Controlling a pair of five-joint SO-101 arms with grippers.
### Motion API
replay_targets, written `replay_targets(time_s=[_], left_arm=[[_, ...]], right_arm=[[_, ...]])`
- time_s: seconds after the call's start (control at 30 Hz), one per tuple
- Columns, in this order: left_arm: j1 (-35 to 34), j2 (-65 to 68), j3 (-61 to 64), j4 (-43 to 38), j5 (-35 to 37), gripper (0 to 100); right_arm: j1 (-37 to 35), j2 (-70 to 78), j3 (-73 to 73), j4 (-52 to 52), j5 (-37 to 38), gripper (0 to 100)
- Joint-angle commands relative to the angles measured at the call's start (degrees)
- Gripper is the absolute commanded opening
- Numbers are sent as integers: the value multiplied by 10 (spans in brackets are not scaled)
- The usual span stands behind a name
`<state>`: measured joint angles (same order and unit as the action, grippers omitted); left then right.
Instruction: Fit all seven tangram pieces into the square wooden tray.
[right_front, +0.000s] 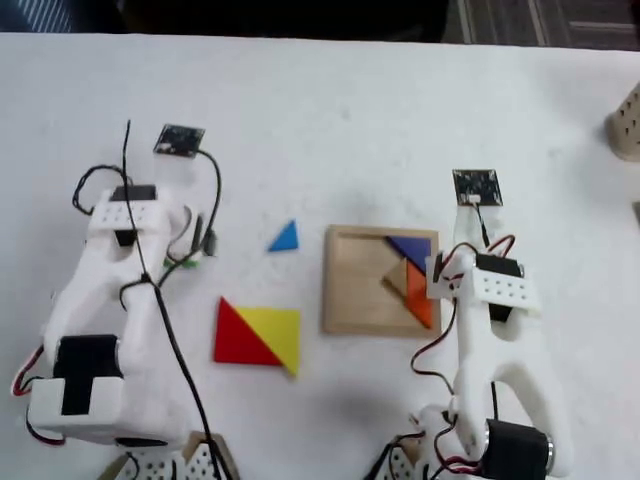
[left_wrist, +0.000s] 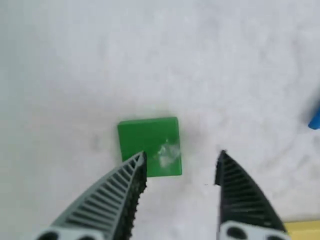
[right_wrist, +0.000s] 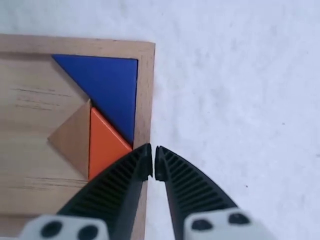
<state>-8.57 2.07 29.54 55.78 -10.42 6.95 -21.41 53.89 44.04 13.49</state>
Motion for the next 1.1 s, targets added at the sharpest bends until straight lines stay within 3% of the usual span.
replay_targets(time_s=[0.0,0.27,0.43,1.07], left_arm=[[-14,-32,-2,-2,-3,307],[-35,39,-7,-42,-4,309],[-39,82,-55,2,-4,308],[-41,90,-62,2,-4,309]], right_arm=[[-7,-21,-3,-9,7,24],[-7,-21,-2,-9,7,24],[-7,-21,-2,-9,7,24],[-6,-21,-2,-9,7,24]])
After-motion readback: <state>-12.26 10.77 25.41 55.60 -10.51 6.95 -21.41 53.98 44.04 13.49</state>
